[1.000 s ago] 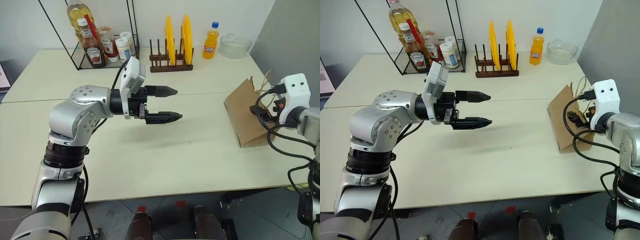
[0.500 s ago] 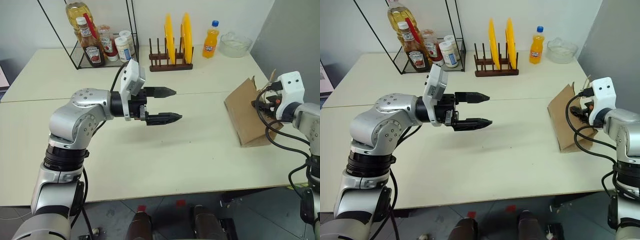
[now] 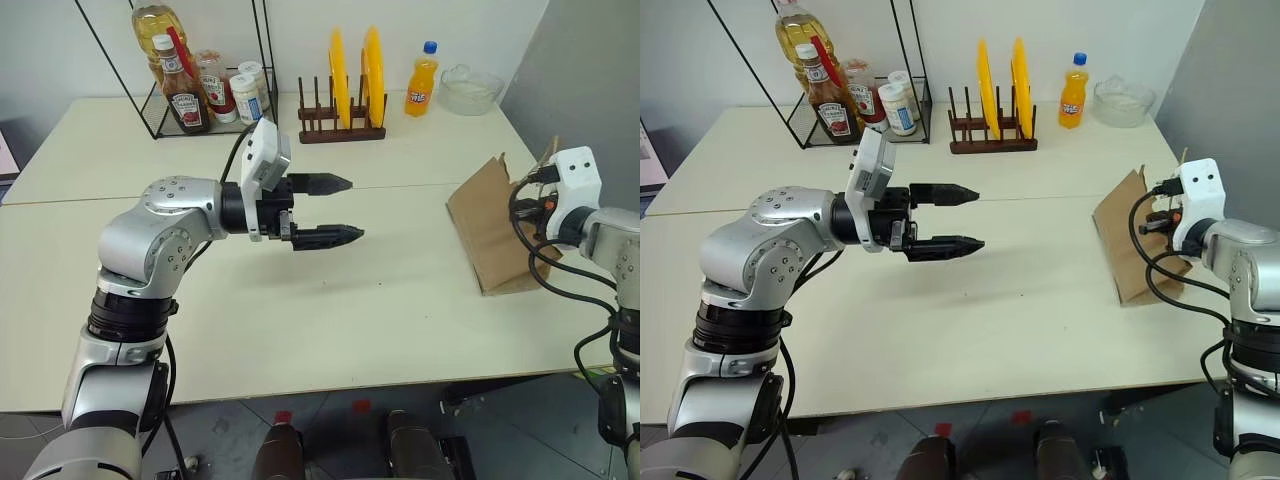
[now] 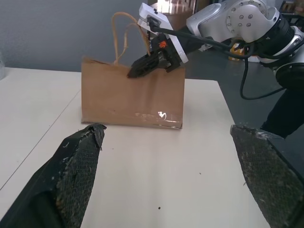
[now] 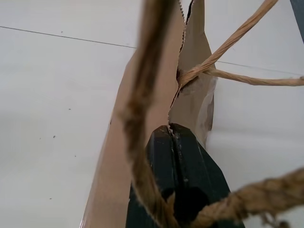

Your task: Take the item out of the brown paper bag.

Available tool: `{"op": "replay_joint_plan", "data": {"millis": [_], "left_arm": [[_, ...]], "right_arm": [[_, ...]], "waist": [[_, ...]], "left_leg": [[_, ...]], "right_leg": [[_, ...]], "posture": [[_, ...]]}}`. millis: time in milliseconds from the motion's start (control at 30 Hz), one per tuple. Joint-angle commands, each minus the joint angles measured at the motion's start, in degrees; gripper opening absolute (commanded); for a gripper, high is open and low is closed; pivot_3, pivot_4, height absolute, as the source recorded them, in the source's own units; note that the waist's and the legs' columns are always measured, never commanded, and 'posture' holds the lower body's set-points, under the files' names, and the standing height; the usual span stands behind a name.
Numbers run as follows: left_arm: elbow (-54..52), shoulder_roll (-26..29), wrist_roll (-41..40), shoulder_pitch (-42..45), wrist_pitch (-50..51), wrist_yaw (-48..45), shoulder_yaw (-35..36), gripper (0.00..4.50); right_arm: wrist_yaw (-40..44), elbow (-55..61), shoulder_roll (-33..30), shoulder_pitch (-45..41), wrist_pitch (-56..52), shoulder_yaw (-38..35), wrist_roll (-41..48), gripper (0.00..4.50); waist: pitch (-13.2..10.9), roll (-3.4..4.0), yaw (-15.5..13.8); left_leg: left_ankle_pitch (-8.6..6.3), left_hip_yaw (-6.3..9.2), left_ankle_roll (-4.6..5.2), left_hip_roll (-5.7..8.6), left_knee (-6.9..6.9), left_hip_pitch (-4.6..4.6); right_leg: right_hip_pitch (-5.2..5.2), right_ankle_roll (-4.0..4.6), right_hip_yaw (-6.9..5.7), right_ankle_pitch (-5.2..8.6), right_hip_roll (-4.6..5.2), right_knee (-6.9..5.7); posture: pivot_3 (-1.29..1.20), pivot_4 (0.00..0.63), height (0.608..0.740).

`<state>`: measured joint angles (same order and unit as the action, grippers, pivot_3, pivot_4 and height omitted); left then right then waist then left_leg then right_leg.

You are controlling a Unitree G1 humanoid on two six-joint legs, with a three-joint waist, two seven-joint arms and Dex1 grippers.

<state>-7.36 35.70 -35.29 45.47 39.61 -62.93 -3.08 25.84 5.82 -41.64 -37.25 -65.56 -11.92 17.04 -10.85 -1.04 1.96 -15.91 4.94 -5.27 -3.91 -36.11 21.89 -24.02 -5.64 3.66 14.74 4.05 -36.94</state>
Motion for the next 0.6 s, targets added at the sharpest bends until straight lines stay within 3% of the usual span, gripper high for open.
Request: {"op": "replay_joint_plan", "data": {"millis": [33, 300, 600], "left_arm": [[-1.5, 0.5, -0.9, 1.3, -0.1, 0.8, 2.3, 4.50], [-5.4, 2.9, -2.9, -1.9, 2.8, 2.6, 4.7, 4.50], [-10.7, 4.8, -5.9, -6.7, 6.9, 8.2, 9.7, 4.50]], "right_arm": [[3.6, 1.6, -1.7, -1.2, 4.6, 1.2, 1.1, 0.01], [14.7, -1.4, -4.1, -4.5, 14.8, 8.1, 0.8, 0.01], [27.2, -12.4, 1.5, -15.0, 30.3, 15.3, -0.1, 0.01]], "waist": [[0.0, 0.00, 0.1], [0.0, 0.01, 0.8], [0.0, 0.05, 1.5]], "left_leg": [[0.00, 0.00, 0.00, 0.00, 0.00, 0.00], [0.01, -0.02, 0.00, 0.00, -0.02, -0.01], [0.02, 0.00, -0.02, 0.00, -0.06, -0.01]], "right_leg": [[0.00, 0.00, 0.00, 0.00, 0.00, 0.00], [-0.01, -0.03, 0.03, -0.02, 0.00, -0.02], [-0.01, -0.05, 0.03, -0.04, 0.00, -0.06]], "posture": [[0.00, 0.150, 0.740], [0.00, 0.150, 0.740], [0.00, 0.150, 0.740]]}}
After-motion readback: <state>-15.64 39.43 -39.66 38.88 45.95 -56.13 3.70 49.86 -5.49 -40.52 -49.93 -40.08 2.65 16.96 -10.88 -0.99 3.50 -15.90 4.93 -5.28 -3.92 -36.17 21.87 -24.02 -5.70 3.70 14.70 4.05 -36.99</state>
